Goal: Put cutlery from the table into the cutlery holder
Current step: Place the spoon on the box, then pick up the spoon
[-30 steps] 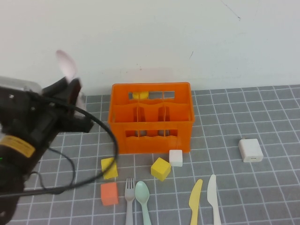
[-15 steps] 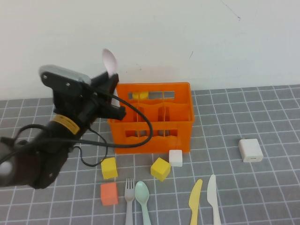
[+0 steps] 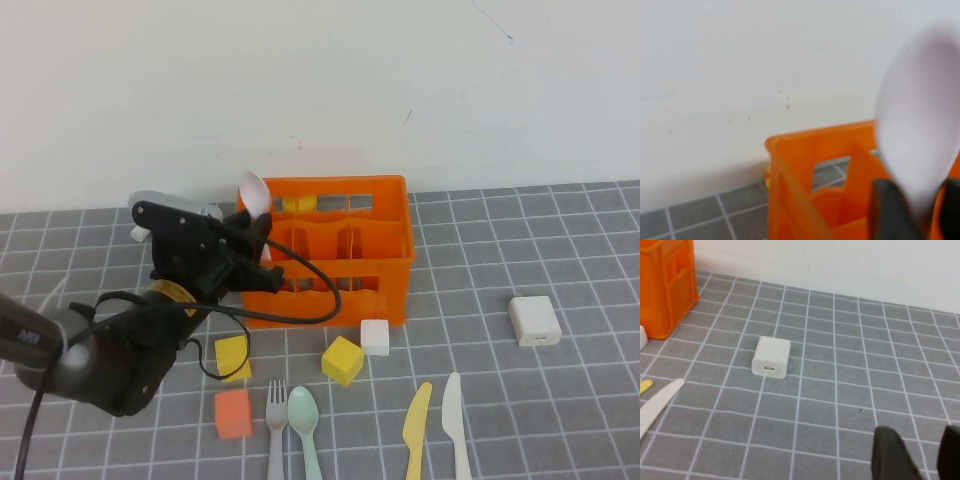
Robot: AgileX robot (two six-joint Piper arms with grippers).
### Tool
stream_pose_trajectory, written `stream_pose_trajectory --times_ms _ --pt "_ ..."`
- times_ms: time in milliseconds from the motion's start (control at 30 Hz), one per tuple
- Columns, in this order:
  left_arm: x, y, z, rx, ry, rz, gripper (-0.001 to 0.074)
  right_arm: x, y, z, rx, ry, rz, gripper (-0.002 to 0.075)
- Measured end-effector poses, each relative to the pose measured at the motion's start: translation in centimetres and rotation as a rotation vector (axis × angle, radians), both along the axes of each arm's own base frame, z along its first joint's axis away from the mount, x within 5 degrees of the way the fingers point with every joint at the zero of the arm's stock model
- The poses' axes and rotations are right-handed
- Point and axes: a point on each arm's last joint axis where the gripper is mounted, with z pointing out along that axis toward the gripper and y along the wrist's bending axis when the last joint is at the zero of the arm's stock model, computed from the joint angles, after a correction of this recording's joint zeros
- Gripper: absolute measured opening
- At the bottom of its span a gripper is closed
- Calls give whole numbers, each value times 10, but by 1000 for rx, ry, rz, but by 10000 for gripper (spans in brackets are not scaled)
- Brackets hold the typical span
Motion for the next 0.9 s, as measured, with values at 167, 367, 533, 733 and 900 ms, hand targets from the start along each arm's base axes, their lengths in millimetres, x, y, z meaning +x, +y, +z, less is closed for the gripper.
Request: stream_pose_trajectory --times_ms 167,367,533,733,900 --pt "1 0 -3 1 6 2 373 0 0 0 0 0 0 216" --pt "-9 0 53 29 -50 -24 417 0 0 0 0 0 0 216" --pt "-45 1 120 173 12 -37 368 0 0 0 0 0 0 216" --pt "-105 -5 148 330 263 -50 304 0 0 0 0 0 0 216" --pt "-130 -13 128 390 578 -59 296 0 0 0 0 0 0 216"
